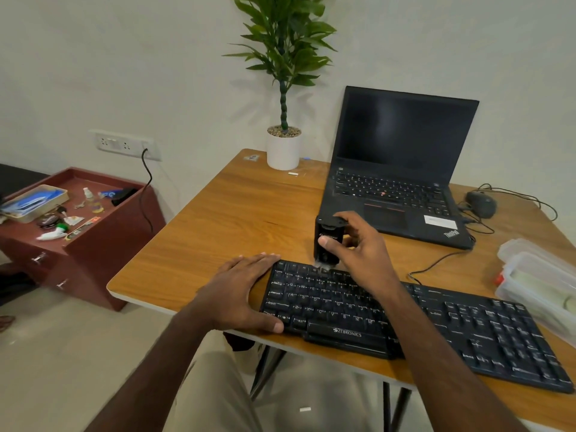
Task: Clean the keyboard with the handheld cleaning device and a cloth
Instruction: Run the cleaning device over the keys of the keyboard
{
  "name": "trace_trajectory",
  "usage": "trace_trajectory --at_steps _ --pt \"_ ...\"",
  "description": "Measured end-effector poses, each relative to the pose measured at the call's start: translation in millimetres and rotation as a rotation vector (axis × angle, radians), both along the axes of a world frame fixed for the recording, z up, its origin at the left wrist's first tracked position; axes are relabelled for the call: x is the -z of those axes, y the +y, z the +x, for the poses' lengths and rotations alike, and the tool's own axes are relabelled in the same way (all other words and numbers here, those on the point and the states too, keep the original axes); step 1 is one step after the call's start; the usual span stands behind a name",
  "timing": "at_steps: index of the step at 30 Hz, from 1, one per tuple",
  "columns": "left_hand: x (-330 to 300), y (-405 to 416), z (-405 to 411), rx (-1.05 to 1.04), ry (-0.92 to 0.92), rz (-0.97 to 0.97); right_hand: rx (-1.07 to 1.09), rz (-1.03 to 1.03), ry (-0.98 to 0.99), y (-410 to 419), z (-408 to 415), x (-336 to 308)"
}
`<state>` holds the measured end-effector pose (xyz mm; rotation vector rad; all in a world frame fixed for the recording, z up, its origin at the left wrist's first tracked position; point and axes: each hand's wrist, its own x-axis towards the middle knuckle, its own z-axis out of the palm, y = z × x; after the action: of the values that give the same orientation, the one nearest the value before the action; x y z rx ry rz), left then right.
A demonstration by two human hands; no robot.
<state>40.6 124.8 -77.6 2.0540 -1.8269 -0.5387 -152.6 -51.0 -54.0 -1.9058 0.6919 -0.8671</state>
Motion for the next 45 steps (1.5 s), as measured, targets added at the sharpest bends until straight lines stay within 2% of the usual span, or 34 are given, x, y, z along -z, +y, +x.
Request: trace_trajectory --at_steps 3,6,13,16,20,25,28,30,33,41,45 --pt "-0.8 -0.8 0.0 -0.008 0.005 0.010 -0.033 0.046 -0.087 2.0 -3.9 -0.3" --pt "0.5 -0.8 0.5 -0.022 0.003 0.026 -0.072 0.020 -0.043 9.7 -2.7 6.3" --pt "5.2 -0.8 2.0 -0.056 0.001 0.056 0.082 -0.048 0.026 -9.3 -25.6 1.6" --pt "4.3 -1.4 2.2 -0.043 0.007 0.037 0.060 -0.022 -0.050 -1.6 -24.2 -0.7" --pt "4.8 -1.7 1.6 -0.017 -0.006 0.011 0.008 -0.007 -0.024 10.8 -22.8 6.1" --pt "4.2 -1.9 1.0 -0.031 -0.002 0.024 0.129 -0.056 0.030 -8.8 -51.0 4.2" --pt "7.5 -2.7 3.6 -0.042 -0.005 0.033 0.156 -0.061 -0.014 -12.8 -55.2 0.0" --pt "10.7 -3.9 5.3 -0.050 -0.017 0.044 0.117 -0.009 -0.062 -6.3 -47.4 -0.2" --pt "11.0 -3.4 4.7 -0.059 -0.014 0.061 0.058 -0.021 -0.025 3.9 -36.2 9.7" --pt "13.8 -3.2 6.7 -0.069 -0.018 0.061 0.195 -0.060 0.011 -16.5 -75.0 -3.2" --pt "16.5 -4.6 8.4 -0.069 -0.027 0.057 0.105 -0.035 -0.050 -4.7 -59.4 1.5"
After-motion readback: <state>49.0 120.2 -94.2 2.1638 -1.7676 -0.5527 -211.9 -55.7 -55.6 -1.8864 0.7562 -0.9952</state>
